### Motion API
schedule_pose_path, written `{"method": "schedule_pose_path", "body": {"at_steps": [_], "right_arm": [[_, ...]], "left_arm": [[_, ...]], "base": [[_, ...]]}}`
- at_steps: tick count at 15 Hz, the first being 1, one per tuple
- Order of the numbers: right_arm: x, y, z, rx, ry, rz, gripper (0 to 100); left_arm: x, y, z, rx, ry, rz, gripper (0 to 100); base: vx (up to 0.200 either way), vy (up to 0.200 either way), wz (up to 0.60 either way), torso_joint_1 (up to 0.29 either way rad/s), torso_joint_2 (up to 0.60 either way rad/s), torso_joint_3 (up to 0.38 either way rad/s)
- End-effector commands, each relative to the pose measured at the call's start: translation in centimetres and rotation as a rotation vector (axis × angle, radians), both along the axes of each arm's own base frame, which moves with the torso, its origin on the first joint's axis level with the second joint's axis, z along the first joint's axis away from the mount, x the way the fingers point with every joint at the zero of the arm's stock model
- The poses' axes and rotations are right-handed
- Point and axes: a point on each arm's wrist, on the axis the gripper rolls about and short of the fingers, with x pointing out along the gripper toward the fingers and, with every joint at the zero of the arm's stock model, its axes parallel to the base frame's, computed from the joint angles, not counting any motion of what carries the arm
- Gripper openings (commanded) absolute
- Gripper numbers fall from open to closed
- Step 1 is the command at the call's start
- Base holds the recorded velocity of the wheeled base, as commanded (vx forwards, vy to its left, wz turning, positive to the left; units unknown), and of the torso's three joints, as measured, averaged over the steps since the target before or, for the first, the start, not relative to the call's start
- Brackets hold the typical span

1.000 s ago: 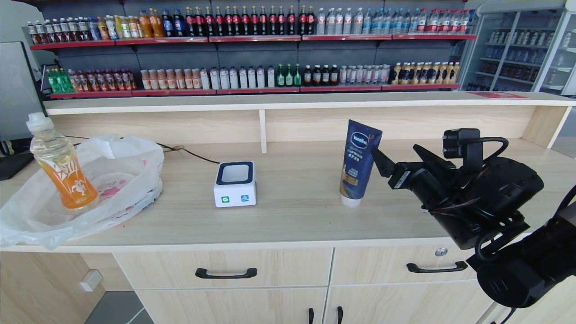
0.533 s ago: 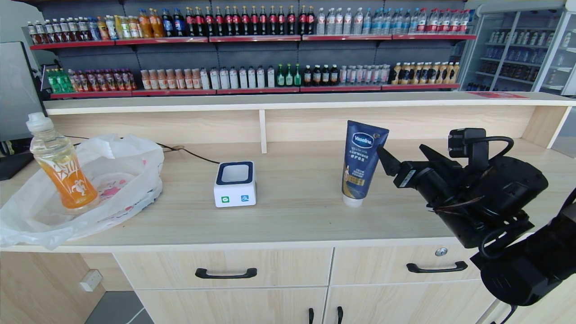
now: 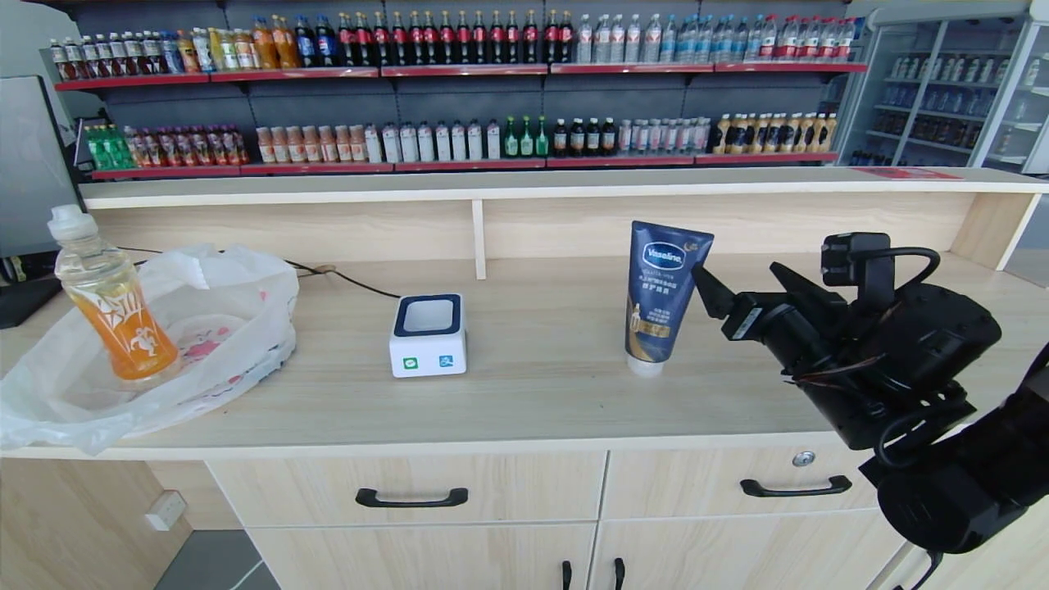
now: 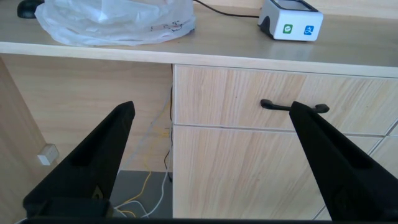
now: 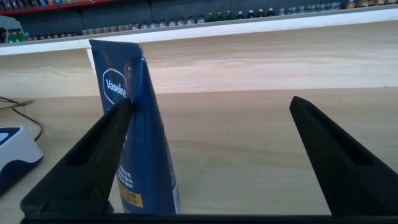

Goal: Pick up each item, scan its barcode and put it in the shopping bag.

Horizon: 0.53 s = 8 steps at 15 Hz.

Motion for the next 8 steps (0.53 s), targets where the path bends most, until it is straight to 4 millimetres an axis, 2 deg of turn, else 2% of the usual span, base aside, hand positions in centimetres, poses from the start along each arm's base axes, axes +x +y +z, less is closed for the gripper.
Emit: {"method": "schedule_pose_path", "body": {"at_steps": [1, 8], "right_arm": [[0.09, -0.13, -0.16, -0.002, 0.004, -0.005, 100], [0.54, -0.45, -0.41, -0.004, 0.009, -0.017, 100]], "left_arm": [[-0.01, 0.0, 0.01, 0.0, -0.001, 0.0, 100], [-0.01, 0.0, 0.01, 0.0, -0.001, 0.0, 100]], "base": [[0.0, 0.0, 0.0, 0.0, 0.0, 0.0], [0.0, 0.0, 0.0, 0.0, 0.0, 0.0]]}}
